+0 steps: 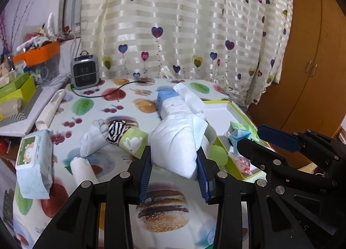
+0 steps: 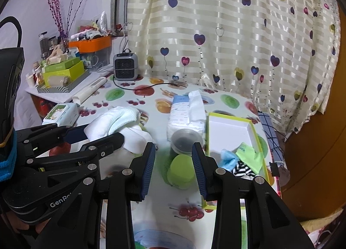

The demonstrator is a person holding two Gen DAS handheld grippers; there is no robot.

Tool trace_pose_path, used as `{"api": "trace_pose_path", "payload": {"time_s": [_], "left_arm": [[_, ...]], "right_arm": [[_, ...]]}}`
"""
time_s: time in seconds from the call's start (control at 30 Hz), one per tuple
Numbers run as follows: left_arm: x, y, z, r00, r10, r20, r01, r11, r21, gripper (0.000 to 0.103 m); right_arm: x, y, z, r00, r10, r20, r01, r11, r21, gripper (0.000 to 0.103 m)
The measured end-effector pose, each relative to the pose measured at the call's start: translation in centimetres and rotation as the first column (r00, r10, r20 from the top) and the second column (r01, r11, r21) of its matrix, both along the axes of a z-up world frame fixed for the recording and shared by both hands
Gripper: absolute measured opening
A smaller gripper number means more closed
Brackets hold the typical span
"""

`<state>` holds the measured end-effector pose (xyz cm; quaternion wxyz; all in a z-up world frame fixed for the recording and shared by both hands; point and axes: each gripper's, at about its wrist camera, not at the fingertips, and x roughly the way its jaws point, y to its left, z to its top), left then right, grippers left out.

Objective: Organize soft objects
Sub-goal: 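Lower the white sock into the tray and open the left gripper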

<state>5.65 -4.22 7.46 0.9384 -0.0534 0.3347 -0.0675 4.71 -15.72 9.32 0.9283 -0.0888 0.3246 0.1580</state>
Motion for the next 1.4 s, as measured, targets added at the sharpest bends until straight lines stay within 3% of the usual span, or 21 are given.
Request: {"api": "trace_pose_path", "payload": {"time_s": [0.53, 0.7, 0.83, 1.07, 1.4], "left_arm": [[0.1, 4.1, -2.3, 0.998, 0.054, -0.034, -0.055, 0.997, -0.054, 0.037], [1.0, 3.7, -2.1, 1.000, -0.003, -0.002, 0.003, 0.995, -0.098, 0.034], [2.4, 1.7, -1.6, 0.999, -0.053, 0.012, 0.054, 0.992, -0.117, 0.032], [5.4, -5.1, -0.5, 0.981, -0.192, 0.041, 0.195, 0.977, -0.081, 0.032], [11.1, -12.5, -3.1, 0.959, -0.279, -0.050, 0.276, 0.960, -0.050, 0.033]], "right_arm": [[0.8, 3.5, -2.2, 0.993, 0.112, -0.047, -0.111, 0.994, 0.015, 0.037], [1.0, 2.7, -1.9, 0.994, 0.107, -0.021, -0.107, 0.994, 0.029, 0.037], [1.1, -0.6, -1.4, 1.000, 0.028, 0.001, -0.028, 0.998, 0.057, 0.037], [2.1, -7.6, -1.4, 0.989, -0.150, -0.011, 0.150, 0.983, 0.103, 0.037], [3.5, -12.7, -3.1, 0.972, -0.228, -0.061, 0.234, 0.963, 0.132, 0.037]]}}
